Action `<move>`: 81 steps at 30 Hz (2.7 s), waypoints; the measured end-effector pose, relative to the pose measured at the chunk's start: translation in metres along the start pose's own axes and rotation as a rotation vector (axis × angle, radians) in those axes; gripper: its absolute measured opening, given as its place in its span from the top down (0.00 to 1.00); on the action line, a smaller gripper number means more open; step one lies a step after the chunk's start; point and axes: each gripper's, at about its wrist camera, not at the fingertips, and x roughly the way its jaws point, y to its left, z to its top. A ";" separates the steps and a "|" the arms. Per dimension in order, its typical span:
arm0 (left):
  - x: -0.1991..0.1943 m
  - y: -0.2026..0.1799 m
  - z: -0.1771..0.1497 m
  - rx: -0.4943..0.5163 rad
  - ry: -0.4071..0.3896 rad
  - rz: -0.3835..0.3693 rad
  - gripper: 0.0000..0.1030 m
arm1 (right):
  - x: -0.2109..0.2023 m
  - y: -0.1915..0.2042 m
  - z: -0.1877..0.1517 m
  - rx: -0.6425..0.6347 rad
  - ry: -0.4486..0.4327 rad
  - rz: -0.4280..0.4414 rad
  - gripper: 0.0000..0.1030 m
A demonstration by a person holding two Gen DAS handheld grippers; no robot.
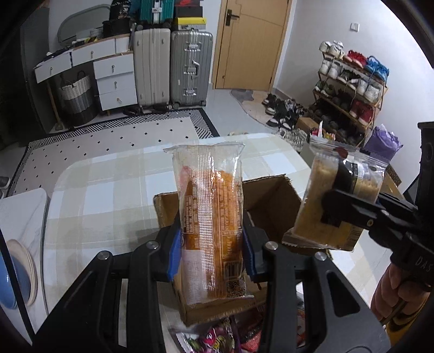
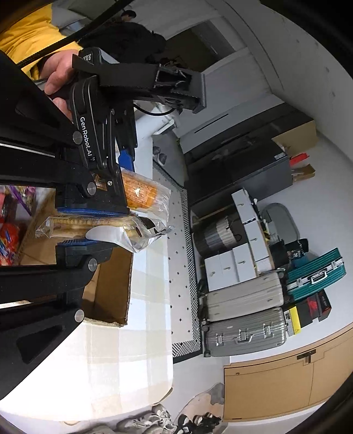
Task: Organize snacks
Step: 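Lift both held snacks and carry them over the cardboard box, then open both tools to drop the bread bag and cracker pack into the box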
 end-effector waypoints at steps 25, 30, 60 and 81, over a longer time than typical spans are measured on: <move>0.109 -0.007 0.001 0.026 0.122 0.015 0.66 | 0.058 -0.031 -0.022 0.038 0.123 -0.026 0.87; 0.091 -0.009 -0.005 0.035 0.086 0.038 0.58 | 0.057 -0.030 -0.023 0.035 0.121 -0.043 0.87; -0.003 -0.016 -0.040 0.011 0.038 0.036 0.38 | 0.006 -0.001 -0.022 0.026 0.062 -0.058 0.84; -0.183 -0.050 -0.119 -0.021 -0.229 0.071 0.19 | -0.145 0.085 -0.068 -0.117 -0.170 -0.095 0.49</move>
